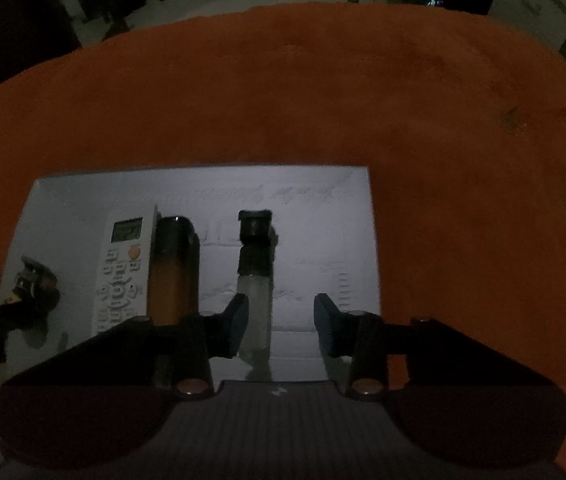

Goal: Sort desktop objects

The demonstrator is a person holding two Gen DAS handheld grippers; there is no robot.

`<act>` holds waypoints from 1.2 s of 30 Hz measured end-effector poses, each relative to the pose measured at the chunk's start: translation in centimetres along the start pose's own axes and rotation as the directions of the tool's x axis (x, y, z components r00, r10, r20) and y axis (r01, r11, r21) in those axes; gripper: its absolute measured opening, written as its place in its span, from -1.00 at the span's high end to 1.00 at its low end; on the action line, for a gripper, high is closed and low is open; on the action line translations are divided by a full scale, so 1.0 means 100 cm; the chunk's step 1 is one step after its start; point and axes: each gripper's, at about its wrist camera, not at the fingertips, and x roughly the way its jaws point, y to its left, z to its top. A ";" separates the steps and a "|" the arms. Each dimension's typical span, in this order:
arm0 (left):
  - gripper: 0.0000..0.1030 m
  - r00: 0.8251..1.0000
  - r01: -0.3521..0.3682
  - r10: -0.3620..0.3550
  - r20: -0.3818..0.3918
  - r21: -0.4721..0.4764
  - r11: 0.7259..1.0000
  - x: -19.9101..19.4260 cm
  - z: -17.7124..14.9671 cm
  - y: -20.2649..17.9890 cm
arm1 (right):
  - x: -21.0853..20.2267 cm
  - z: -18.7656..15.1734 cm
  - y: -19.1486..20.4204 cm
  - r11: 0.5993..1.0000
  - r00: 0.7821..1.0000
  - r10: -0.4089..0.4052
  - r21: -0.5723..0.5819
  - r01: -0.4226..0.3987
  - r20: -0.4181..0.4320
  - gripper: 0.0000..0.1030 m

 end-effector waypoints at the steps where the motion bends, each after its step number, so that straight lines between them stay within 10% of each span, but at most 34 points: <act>1: -0.45 1.000 0.003 -0.003 -0.014 0.003 1.000 0.001 0.000 -0.002 | 0.002 -0.001 0.001 1.000 1.000 0.003 0.002 -0.003 0.003 0.22; 10: 0.35 0.998 0.040 -0.039 -0.054 0.010 0.999 0.001 -0.004 -0.005 | 0.010 -0.008 0.017 0.996 0.998 -0.054 -0.077 0.051 -0.039 0.58; 26: 0.34 0.988 0.084 -0.078 -0.133 0.042 0.996 -0.013 -0.033 0.014 | 0.002 -0.023 -0.004 0.985 0.994 -0.051 -0.167 0.033 -0.100 0.58; 31: -0.29 0.993 0.067 -0.065 -0.101 0.011 0.998 -0.016 -0.027 0.013 | 0.006 -0.013 -0.007 0.995 0.992 -0.039 -0.094 0.028 -0.118 0.12; 36: -0.30 0.995 0.021 -0.019 -0.101 0.013 1.000 -0.009 -0.014 0.012 | 0.008 -0.005 0.000 0.992 0.995 -0.067 -0.113 0.058 -0.076 0.09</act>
